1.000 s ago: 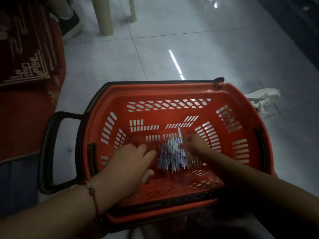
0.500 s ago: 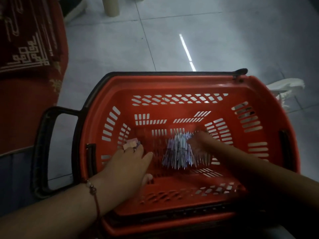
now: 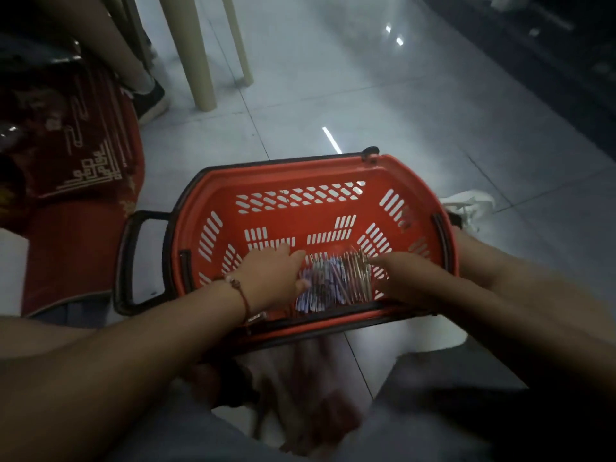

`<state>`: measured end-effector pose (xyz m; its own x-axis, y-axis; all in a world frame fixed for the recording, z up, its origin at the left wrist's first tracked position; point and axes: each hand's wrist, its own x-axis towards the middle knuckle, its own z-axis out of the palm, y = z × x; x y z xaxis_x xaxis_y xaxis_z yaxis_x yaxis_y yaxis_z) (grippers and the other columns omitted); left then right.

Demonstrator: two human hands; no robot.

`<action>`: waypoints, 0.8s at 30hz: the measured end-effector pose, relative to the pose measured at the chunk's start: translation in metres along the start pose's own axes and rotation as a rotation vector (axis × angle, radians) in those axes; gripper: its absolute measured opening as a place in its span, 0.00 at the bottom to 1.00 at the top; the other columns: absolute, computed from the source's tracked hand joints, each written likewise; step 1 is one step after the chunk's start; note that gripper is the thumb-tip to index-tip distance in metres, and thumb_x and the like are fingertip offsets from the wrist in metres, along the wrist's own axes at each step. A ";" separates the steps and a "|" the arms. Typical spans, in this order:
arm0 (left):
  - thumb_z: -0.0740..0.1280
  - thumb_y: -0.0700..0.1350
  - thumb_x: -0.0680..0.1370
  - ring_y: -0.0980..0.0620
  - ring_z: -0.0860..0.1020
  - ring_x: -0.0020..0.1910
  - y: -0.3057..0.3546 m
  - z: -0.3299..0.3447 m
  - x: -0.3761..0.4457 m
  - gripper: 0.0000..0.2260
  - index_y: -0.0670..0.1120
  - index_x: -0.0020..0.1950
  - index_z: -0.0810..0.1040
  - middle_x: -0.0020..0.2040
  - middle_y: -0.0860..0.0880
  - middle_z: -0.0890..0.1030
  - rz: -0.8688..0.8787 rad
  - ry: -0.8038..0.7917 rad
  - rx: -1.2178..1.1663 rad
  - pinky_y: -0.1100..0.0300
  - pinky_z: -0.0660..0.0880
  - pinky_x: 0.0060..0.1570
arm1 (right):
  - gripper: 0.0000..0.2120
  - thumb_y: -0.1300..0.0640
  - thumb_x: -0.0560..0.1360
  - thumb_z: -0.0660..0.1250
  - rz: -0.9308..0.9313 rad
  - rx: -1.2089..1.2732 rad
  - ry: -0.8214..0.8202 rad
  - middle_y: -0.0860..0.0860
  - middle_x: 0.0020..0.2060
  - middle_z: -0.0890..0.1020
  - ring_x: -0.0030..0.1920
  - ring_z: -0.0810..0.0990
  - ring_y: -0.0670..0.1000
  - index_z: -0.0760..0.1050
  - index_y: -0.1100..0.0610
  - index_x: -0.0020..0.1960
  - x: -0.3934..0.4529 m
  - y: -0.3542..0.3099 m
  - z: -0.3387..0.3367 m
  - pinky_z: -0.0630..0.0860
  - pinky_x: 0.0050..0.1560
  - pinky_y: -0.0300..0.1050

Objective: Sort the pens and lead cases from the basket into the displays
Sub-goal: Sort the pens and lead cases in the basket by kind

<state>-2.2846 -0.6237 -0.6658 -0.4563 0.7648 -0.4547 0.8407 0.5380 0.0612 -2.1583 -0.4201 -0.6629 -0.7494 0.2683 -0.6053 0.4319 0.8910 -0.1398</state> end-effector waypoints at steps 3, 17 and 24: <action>0.57 0.63 0.80 0.42 0.73 0.63 0.015 -0.001 -0.006 0.28 0.49 0.75 0.62 0.69 0.45 0.70 -0.030 -0.016 -0.038 0.49 0.72 0.58 | 0.23 0.48 0.79 0.63 -0.114 -0.122 0.064 0.51 0.65 0.79 0.62 0.78 0.55 0.70 0.49 0.73 -0.012 -0.014 -0.004 0.76 0.63 0.54; 0.58 0.60 0.81 0.44 0.76 0.60 0.010 0.043 0.058 0.22 0.45 0.64 0.75 0.62 0.45 0.78 -0.269 -0.352 -0.258 0.57 0.70 0.54 | 0.27 0.49 0.80 0.62 -0.194 0.054 -0.093 0.54 0.73 0.72 0.71 0.72 0.55 0.64 0.52 0.77 0.052 0.001 -0.025 0.69 0.71 0.52; 0.56 0.66 0.79 0.45 0.78 0.46 -0.001 0.121 0.149 0.28 0.43 0.56 0.80 0.51 0.44 0.80 -0.384 -0.429 -0.297 0.56 0.75 0.45 | 0.31 0.47 0.80 0.63 -0.182 0.135 -0.166 0.52 0.76 0.66 0.74 0.67 0.53 0.58 0.51 0.80 0.067 0.006 -0.013 0.64 0.74 0.48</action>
<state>-2.3183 -0.5535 -0.8412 -0.4997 0.3223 -0.8040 0.4964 0.8672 0.0391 -2.2122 -0.3920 -0.6937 -0.7335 0.0347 -0.6789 0.3691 0.8590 -0.3548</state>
